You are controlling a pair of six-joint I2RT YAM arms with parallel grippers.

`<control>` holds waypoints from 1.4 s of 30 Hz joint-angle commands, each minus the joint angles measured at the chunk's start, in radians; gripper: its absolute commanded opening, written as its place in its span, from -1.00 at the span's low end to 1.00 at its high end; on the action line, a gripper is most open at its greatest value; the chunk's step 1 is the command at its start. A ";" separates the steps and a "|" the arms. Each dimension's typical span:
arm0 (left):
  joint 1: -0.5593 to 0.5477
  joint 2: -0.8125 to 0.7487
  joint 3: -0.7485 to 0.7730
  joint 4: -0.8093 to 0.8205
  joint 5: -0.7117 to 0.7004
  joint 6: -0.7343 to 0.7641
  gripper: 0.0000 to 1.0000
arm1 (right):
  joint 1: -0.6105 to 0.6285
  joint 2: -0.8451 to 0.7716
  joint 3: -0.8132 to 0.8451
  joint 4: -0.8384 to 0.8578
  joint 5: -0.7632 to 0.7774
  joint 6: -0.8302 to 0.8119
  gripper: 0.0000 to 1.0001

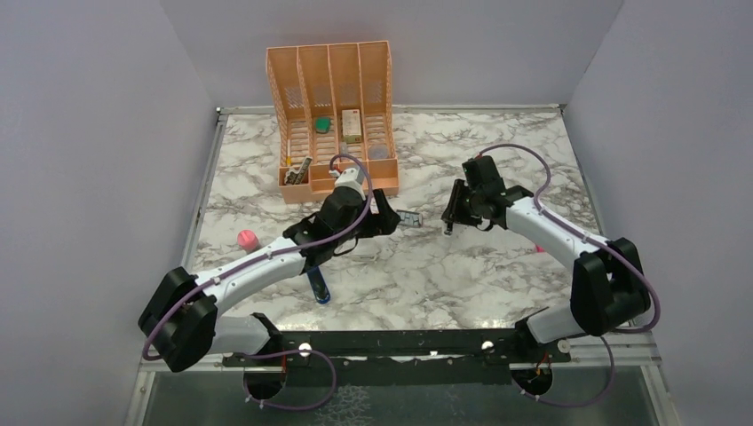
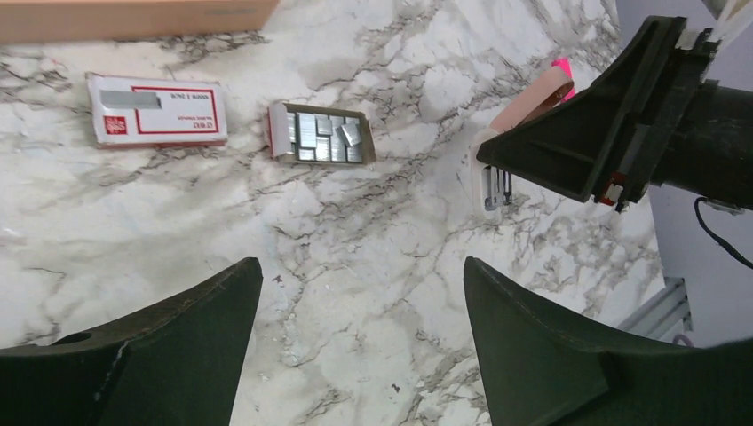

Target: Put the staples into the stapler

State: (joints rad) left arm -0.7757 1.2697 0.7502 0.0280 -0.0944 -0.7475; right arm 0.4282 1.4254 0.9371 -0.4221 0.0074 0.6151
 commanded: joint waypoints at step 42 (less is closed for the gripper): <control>0.168 -0.030 -0.043 -0.216 -0.099 -0.012 0.67 | -0.067 -0.178 -0.097 0.117 -0.159 -0.234 0.39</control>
State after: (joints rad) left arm -0.6220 1.3201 0.7280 -0.0578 0.0055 -0.7116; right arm 0.2977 1.2972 0.8886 -0.4080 -0.0433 0.3939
